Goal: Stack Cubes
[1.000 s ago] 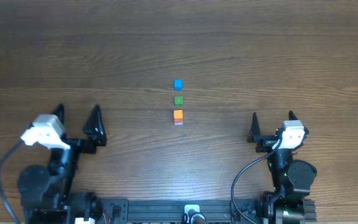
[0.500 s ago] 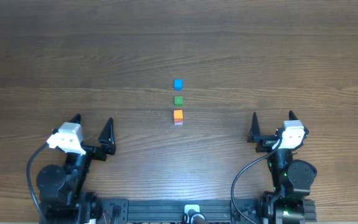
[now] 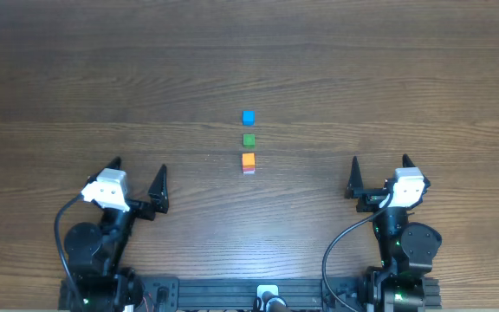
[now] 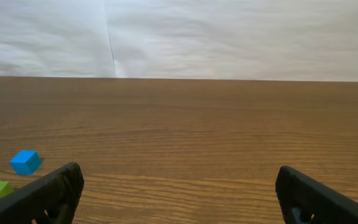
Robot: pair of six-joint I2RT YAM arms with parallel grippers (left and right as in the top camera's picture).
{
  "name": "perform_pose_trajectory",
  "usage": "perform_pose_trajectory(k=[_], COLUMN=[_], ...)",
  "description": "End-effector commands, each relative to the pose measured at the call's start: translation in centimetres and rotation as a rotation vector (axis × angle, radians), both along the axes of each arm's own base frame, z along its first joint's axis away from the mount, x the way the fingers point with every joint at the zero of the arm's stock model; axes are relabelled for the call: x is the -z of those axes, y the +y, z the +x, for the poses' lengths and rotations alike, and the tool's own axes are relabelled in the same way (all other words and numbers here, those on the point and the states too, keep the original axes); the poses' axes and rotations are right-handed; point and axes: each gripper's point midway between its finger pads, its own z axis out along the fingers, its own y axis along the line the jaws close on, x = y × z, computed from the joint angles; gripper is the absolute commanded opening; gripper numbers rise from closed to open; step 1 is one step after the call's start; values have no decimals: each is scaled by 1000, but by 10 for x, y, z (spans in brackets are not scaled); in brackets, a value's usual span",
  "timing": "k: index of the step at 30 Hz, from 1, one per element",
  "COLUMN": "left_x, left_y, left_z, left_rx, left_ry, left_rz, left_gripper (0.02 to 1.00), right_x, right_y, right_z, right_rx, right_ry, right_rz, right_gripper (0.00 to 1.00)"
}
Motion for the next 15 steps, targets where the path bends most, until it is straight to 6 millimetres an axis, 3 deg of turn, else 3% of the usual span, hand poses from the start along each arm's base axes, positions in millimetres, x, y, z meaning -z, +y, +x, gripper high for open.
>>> perform_pose_trajectory(k=[1, 15], left_x=[-1, -4], left_y=[-2, -5], left_z=[1, 4], left_rx=[18, 35], left_ry=[-30, -82], left_rz=[16, 12], left_gripper=[996, 998], right_x=[2, 2], right_y=[0, 0], right_z=[0, 0], right_rx=[0, 0], right_ry=[3, 3], right_rz=[3, 3], right_gripper=[993, 993])
